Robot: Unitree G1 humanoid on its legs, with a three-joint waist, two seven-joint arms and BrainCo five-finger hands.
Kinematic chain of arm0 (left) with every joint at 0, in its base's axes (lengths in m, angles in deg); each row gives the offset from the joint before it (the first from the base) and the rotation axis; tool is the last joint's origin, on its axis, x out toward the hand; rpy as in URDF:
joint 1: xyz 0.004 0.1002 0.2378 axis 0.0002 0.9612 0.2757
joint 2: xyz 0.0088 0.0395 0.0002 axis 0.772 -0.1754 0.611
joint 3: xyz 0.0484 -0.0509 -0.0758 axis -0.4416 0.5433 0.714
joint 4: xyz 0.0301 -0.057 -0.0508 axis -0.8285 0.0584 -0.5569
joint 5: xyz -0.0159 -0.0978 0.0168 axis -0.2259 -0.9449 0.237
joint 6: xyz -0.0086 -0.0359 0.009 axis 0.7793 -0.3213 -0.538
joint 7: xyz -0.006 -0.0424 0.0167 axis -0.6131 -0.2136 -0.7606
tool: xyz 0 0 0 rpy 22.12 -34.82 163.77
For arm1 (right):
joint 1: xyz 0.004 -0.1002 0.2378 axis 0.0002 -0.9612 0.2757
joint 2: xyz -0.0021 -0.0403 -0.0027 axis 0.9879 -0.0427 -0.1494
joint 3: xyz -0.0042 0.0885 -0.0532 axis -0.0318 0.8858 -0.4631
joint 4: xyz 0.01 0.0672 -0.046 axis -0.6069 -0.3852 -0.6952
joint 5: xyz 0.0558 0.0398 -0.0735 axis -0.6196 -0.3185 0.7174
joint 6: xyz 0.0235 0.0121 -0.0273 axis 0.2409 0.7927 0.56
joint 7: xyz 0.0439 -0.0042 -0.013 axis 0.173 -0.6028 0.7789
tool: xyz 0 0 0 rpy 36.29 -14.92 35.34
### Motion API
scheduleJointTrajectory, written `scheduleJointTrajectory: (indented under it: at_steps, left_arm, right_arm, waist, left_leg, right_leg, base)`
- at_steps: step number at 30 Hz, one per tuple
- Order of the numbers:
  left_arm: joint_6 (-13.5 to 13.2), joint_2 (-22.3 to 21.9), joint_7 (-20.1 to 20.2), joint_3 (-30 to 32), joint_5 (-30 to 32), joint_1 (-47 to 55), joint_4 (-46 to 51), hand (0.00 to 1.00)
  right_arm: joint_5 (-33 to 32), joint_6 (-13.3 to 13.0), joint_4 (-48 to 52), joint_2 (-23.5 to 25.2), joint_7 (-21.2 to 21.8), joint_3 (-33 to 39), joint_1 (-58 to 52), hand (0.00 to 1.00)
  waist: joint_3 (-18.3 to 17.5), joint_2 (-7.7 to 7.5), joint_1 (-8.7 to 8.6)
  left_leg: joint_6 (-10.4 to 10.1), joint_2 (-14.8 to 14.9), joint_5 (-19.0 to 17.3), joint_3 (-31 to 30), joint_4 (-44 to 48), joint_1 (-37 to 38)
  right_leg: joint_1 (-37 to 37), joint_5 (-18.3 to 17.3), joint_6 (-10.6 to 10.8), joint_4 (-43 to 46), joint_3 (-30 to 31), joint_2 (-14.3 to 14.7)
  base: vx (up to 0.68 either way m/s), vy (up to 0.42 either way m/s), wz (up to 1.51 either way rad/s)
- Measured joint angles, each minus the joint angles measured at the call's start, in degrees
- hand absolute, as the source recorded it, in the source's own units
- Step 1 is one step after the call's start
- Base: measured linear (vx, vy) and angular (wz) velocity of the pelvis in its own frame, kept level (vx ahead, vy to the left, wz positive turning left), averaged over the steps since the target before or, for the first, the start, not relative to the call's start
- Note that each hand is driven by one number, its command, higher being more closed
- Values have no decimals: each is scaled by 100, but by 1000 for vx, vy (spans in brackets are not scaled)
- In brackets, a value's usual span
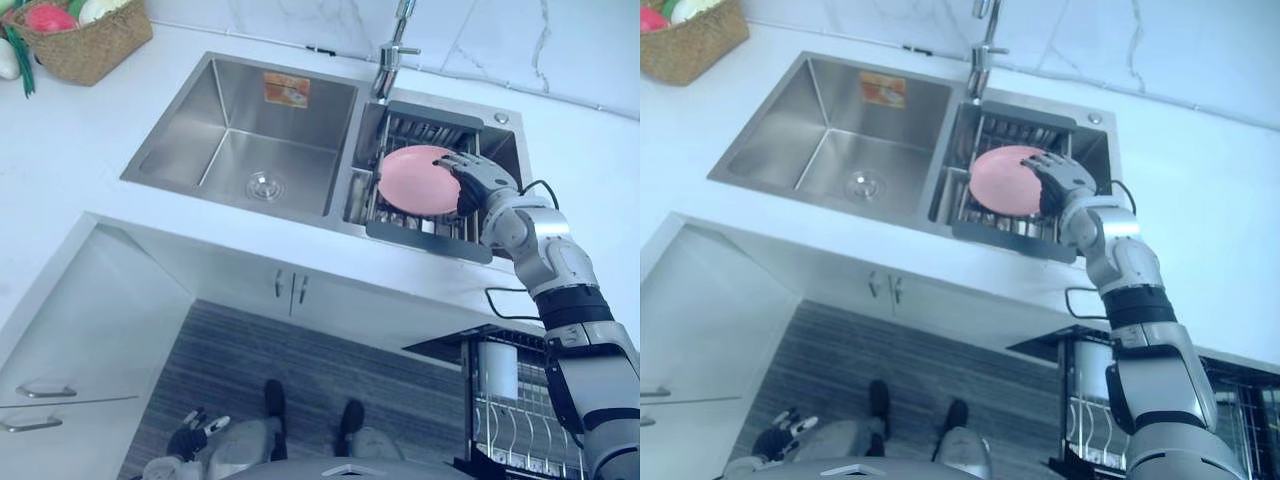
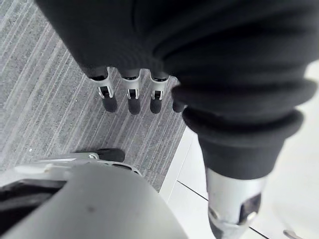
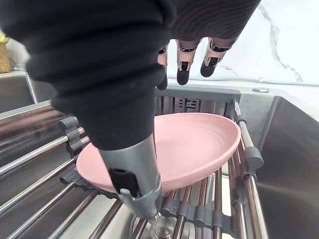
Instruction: Walk over to the sink, pick up the cup, carry it to the dishwasher, place the cup inside the dishwasher, then close the dishwasher door
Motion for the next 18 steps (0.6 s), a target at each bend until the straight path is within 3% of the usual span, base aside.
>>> scheduleJointTrajectory:
  at_steps: [18]
  left_arm:
    - [2, 50, -99, -166, -1, -30, 0, 0]
  right_arm:
    - [97, -4, -13, -62, 286, -222, 1, 0]
  waist:
    - [1, -1, 10]
  left_leg:
    - [24, 0, 17, -2, 0, 5]
  right_leg:
    - [-1, 24, 36, -16, 16, 9]
  base:
    - [3, -4, 0]
